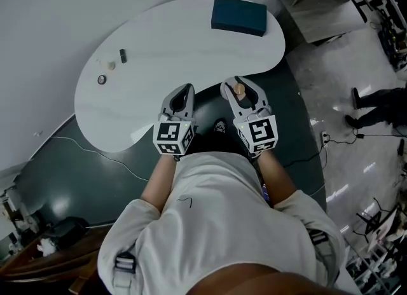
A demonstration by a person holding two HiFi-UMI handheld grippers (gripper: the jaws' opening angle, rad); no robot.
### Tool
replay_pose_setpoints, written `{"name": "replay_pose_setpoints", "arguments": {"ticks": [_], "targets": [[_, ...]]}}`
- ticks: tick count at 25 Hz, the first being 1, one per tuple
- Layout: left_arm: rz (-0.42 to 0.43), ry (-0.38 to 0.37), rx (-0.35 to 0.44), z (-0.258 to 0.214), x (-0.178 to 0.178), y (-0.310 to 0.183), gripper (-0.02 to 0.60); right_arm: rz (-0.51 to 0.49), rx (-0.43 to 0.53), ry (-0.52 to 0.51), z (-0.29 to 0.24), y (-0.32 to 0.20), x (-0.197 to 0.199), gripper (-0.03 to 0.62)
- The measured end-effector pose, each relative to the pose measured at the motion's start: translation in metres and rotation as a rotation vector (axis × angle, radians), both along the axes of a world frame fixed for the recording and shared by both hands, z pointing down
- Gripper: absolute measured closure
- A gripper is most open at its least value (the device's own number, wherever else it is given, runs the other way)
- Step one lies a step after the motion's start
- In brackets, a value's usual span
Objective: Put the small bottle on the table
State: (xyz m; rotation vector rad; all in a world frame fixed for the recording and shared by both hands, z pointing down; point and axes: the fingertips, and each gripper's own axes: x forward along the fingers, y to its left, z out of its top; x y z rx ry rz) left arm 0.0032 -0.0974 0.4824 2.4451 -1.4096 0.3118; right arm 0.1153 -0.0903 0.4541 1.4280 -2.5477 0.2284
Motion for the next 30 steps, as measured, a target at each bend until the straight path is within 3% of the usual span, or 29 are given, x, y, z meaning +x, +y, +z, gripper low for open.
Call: {"name": "replay_pose_setpoints", "arguments": {"ticks": [15, 30], "targets": [[0.022, -0.043, -0.124, 0.066, 0.005, -0.056, 0.569, 0.034, -0.121, -0.032, 0.061, -0.062, 0.011, 0.477], [0.035, -0.074, -0.228, 0.117, -0.016, -0.121, 0.569, 0.080, -0.221, -0.002, 0.117, -0.139, 0.002, 0.476]]}}
